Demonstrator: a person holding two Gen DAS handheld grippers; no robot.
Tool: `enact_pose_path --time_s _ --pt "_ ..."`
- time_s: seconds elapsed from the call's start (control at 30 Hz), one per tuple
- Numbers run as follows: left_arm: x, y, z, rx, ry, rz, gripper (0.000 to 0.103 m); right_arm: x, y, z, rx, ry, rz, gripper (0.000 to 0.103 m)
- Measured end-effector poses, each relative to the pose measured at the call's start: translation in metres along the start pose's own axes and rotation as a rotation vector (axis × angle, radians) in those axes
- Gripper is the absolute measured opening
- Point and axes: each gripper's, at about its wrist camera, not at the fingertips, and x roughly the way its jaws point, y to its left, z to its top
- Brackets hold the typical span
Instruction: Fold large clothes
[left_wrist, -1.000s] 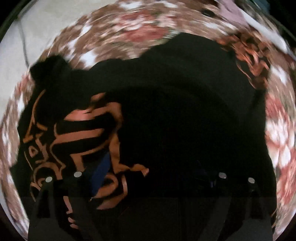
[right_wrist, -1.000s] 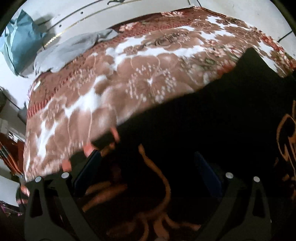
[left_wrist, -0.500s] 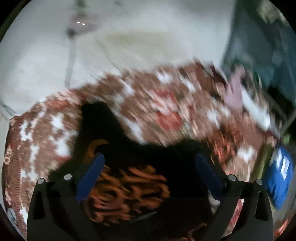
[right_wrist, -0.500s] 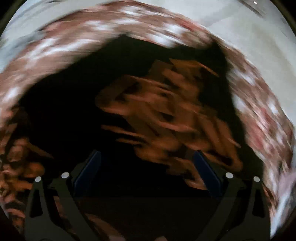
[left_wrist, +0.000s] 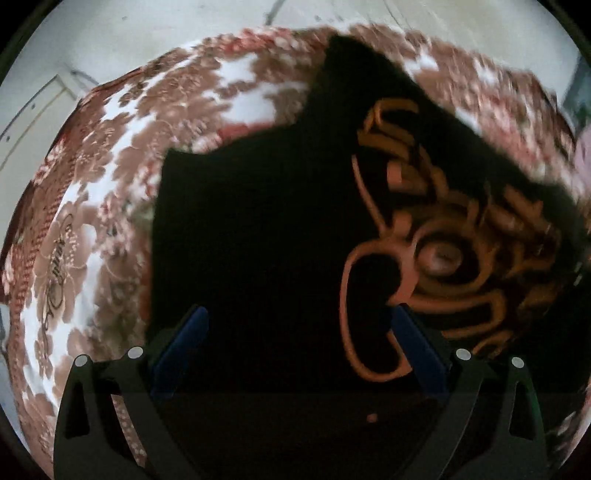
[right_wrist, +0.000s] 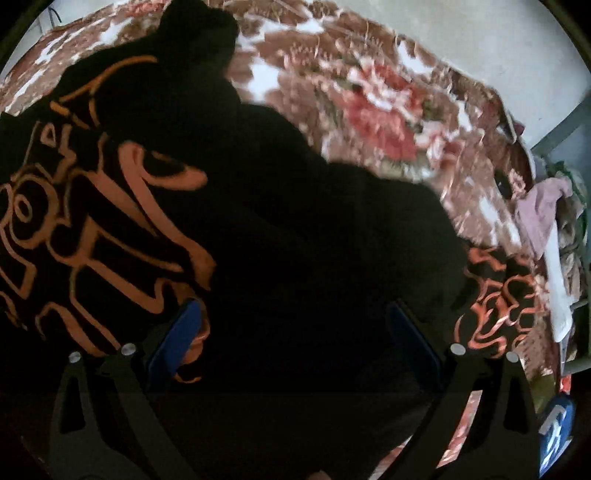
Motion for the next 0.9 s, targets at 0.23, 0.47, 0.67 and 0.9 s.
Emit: enact_pose_path --time_s 0.23,0.47,0.67,0.9 --pt "0.0 -0.024 -0.016 0.107 -0.003 0.042 0.097 -0.031 -0.025 -0.013 0.092 -0.039 0.139 0.098" --pt "-0.064 -0.128 -0.005 0.113 -0.106 -0.094 0.097 -0.05 -0.128 -0.051 0.252 -0.003 0.209 0.098" --pt "-0.082 -0.23 -0.015 0.089 -0.092 -0.198 0.097 -0.032 -0.237 -0.093 0.369 0.04 0.246 0.098" --pt "-0.099 -0.34 -0.037 0.109 -0.094 -0.209 0.097 0.002 -0.375 -0.135 0.645 0.076 0.388 0.098"
